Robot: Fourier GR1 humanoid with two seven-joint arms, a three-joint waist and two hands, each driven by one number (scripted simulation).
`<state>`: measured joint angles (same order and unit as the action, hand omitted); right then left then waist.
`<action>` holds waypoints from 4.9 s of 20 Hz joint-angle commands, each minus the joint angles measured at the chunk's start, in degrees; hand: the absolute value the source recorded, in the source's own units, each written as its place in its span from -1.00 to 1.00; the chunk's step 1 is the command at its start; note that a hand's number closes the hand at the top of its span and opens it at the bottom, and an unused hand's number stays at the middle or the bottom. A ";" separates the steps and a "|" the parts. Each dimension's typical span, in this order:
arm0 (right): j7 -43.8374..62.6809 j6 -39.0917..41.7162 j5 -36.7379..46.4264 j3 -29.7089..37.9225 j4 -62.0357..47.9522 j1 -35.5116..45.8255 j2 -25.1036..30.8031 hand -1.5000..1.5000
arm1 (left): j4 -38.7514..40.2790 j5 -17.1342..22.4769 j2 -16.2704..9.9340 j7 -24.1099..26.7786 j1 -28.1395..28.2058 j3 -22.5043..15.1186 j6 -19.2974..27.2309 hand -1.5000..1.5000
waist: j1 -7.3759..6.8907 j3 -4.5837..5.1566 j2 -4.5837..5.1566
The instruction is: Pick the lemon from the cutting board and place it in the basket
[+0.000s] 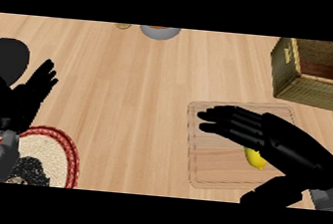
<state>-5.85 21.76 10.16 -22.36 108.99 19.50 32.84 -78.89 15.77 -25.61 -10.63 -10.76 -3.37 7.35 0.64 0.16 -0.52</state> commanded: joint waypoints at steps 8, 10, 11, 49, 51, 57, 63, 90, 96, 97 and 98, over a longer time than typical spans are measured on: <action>22.72 17.35 -0.81 10.65 -2.14 17.22 13.25 -1.00 | 0.95 -0.81 1.05 1.51 -0.24 0.38 -1.24 0.00 | -0.70 -0.05 0.45; 27.30 23.94 -4.89 8.39 -2.52 21.13 13.68 -1.00 | -0.97 -1.88 1.47 0.13 -0.24 -0.70 -0.04 0.00 | -1.00 0.00 0.33; 25.86 25.89 -6.78 9.69 -3.14 19.27 14.99 -1.00 | 2.12 -0.09 -0.22 0.53 -2.03 1.70 -2.65 0.00 | -0.37 -0.03 0.45; -20.05 7.39 26.43 13.76 -26.66 -5.93 -4.43 -1.00 | -3.30 -6.49 5.39 0.62 3.16 5.66 -5.91 0.00 | -0.97 -0.17 0.50; -18.02 7.37 28.78 12.52 -30.23 -2.89 -6.38 -1.00 | -0.93 -6.63 5.69 -0.20 1.04 6.32 -6.18 0.00 | -0.95 -0.17 0.55; -22.70 4.10 35.41 11.45 -37.65 -2.11 -7.08 -1.00 | -1.67 -7.55 6.61 -1.78 0.41 7.91 -6.18 0.00 | -0.89 -0.17 0.54; -25.27 6.25 36.42 14.59 -39.24 0.85 -8.17 -1.00 | 1.59 -10.35 9.04 2.11 -0.49 8.38 -6.78 0.00 | -0.77 -0.16 0.53; -35.70 -4.12 48.63 13.47 -47.71 -2.07 -9.15 1.00 | 2.23 -11.68 9.47 1.23 -1.27 13.07 -11.74 0.00 | -0.82 -0.16 0.57; -33.78 -5.61 52.72 11.12 -43.44 -4.76 -11.31 1.00 | 1.24 -12.43 10.90 1.90 0.74 12.95 -10.89 0.00 | -0.72 -0.15 0.50; -39.43 -12.27 53.68 11.82 -50.07 -6.04 -9.57 1.00 | 4.78 -12.13 9.24 1.47 -3.32 13.87 -11.94 0.00 | -0.67 -0.17 0.60; -38.64 -9.87 53.76 12.06 -51.99 -2.48 -11.42 1.00 | -1.63 -12.05 10.90 -3.37 -2.45 12.20 -10.62 0.00 | -0.90 -0.18 0.54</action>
<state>-42.73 14.74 62.15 -10.48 61.80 15.47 23.23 -77.85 3.35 -15.17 -11.56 -13.03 9.08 -3.10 -0.04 0.35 -0.16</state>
